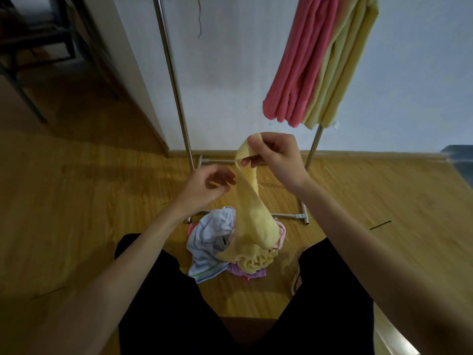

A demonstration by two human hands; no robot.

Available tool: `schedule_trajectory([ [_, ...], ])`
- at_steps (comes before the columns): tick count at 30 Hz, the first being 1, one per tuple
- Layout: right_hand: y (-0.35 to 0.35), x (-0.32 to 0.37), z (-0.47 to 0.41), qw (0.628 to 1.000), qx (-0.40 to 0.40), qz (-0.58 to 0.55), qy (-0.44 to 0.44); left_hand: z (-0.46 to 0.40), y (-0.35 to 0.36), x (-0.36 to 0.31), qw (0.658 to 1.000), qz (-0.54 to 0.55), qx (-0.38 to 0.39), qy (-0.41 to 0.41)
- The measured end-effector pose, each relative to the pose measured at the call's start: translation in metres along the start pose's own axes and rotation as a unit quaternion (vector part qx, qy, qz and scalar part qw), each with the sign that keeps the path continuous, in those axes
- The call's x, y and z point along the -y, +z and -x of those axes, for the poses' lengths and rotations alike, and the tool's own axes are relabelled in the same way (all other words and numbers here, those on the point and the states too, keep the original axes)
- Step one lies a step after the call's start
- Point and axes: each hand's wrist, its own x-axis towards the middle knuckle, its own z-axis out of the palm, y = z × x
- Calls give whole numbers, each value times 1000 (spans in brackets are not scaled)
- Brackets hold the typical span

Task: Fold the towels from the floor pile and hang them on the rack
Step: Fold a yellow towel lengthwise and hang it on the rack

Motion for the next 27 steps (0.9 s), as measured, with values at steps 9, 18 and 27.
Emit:
schedule_trajectory([
  [9,14,39,-9,999,16,-28,-31,16,3,-7,996,-61,-60,-14],
  [18,13,46,-15,998,3,-68,-14,11,-6,-16,966,-221,-130,31],
  [27,-7,28,-2,985,-139,-87,50,3,-21,-1,975,-103,-192,-53],
])
